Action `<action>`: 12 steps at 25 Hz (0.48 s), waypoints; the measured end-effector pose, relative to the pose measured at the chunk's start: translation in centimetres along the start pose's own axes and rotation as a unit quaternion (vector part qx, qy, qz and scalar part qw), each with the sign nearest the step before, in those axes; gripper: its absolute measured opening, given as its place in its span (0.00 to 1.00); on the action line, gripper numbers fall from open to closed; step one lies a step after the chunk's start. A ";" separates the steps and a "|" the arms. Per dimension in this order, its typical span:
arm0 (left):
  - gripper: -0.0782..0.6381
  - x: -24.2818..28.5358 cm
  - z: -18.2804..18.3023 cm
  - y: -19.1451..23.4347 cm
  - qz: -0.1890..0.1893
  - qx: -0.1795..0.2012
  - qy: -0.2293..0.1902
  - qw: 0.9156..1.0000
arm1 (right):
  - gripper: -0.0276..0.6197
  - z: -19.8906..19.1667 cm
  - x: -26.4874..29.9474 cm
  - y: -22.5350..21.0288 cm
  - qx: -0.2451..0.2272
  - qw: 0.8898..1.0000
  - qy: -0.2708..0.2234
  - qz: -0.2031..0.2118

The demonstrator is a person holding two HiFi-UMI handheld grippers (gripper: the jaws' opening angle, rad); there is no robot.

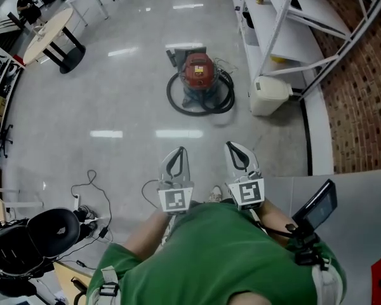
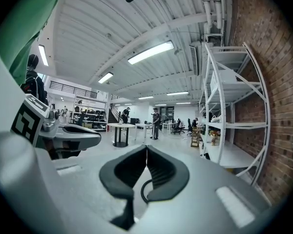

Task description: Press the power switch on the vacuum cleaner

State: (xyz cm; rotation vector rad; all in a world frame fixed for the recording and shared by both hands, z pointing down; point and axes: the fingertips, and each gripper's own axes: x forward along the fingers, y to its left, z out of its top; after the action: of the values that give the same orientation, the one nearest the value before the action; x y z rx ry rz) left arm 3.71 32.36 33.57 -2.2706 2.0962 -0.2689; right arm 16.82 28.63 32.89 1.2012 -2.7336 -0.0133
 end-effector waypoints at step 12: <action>0.12 4.0 0.0 -0.2 0.009 0.001 0.013 1.000 | 0.05 -1.3 2.6 -3.3 0.015 1.000 0.012 0.008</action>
State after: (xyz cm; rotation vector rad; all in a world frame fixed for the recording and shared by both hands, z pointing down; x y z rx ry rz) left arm 4.23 28.42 34.05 -2.2586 2.1264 -0.3025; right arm 17.72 24.51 34.31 1.1798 -2.7325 0.0447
